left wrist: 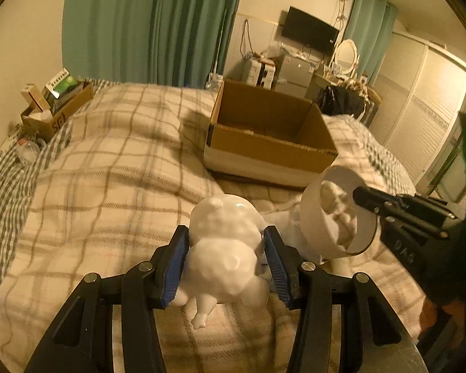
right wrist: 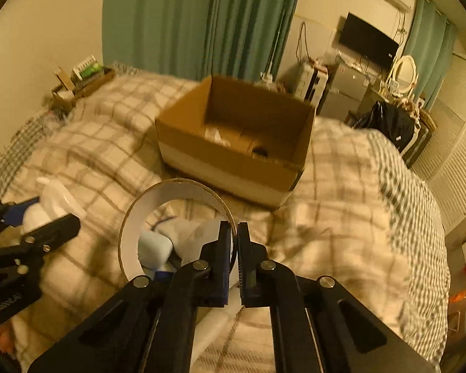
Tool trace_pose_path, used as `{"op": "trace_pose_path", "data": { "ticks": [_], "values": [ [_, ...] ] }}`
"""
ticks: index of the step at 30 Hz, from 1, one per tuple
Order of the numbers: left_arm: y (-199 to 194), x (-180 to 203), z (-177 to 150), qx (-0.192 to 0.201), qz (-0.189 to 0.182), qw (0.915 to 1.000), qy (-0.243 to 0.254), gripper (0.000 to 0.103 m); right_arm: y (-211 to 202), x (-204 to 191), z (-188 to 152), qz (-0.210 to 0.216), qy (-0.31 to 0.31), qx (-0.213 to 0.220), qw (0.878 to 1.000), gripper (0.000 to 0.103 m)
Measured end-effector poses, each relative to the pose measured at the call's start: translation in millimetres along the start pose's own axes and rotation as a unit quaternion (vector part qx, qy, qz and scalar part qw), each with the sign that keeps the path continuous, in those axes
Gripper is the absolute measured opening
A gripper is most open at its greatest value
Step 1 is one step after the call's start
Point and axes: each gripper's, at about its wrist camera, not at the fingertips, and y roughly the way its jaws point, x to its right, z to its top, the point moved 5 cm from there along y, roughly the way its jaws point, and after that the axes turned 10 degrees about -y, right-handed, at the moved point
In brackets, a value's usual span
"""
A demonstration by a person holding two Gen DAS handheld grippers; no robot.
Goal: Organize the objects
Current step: 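Grasp the white ring-shaped roll with the right tool while the left tool lifts the figurine, then carry the figurine and roll into the box and open both tools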
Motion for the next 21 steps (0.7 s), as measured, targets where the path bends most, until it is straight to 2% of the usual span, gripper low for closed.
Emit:
{"op": "trace_pose_path", "data": {
  "ticks": [4,9,12,16,21],
  "values": [
    [-19.0,8.2,12.8,0.016,-0.015,0.9998,-0.002,0.051,-31.5,7.3,15.6,-0.018,-0.014,0.024,0.999,0.004],
    [-40.3,27.9,45.6,0.038,-0.036,0.9986,0.006,0.051,-66.7,25.9,44.3,-0.028,-0.018,0.057,0.998,0.004],
    [-46.6,50.7,82.3,0.052,-0.048,0.9973,0.022,0.051,-81.0,38.9,76.1,-0.046,-0.034,0.074,0.996,0.004],
    [-47.0,79.5,140.5,0.084,-0.040,0.9944,0.050,0.051,-89.8,61.4,124.7,-0.060,-0.040,0.091,0.993,0.004],
    [-24.9,97.6,198.0,0.095,-0.040,0.9929,0.058,0.051,-68.9,94.2,171.4,-0.069,-0.035,0.091,0.993,0.003]
  ]
}}
